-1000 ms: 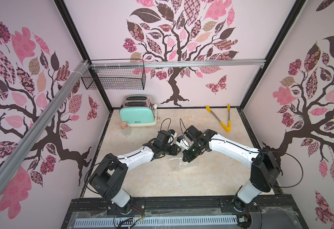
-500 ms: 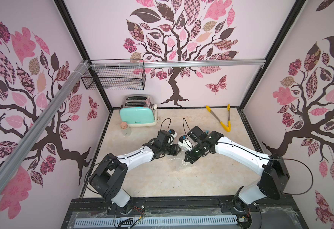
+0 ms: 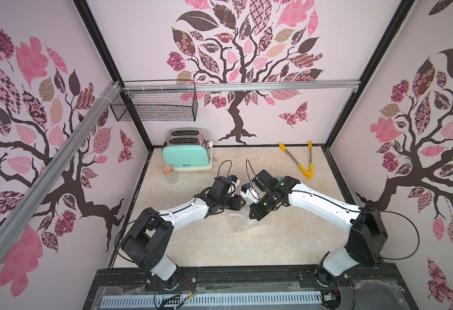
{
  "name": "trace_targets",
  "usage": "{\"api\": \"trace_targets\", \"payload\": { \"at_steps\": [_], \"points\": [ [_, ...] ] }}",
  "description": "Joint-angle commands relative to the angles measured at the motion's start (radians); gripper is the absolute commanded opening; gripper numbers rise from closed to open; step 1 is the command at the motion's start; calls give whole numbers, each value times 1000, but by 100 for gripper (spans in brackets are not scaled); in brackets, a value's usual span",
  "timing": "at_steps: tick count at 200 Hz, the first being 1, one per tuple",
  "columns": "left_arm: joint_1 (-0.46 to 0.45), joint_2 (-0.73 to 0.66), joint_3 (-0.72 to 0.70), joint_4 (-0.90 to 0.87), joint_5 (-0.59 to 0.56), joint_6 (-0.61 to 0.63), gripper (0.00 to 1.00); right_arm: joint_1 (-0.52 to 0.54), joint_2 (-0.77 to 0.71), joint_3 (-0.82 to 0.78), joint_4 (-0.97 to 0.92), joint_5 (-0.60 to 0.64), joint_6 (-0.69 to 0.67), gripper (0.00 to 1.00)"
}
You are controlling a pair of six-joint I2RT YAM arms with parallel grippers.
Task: Wrap mugs in bubble wrap
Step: Stick the tape on the bubble wrap.
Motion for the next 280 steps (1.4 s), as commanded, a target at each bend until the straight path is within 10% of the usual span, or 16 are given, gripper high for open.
{"api": "trace_targets", "payload": {
  "at_steps": [1,178,205,252,280],
  "points": [
    [-2,-10,-2,8,2,17,36,6,32,54,-23,27,-11,0],
    [-2,-17,-8,7,0,17,36,6,-96,11,40,132,85,74],
    [-2,-14,-7,9,2,15,36,6,-153,-12,72,70,110,64],
    [-2,-14,-7,7,0,17,36,23,-176,-135,151,-97,137,3],
    [-3,-18,-7,7,-1,16,36,25,-167,-160,192,-97,159,0]
  ]
}}
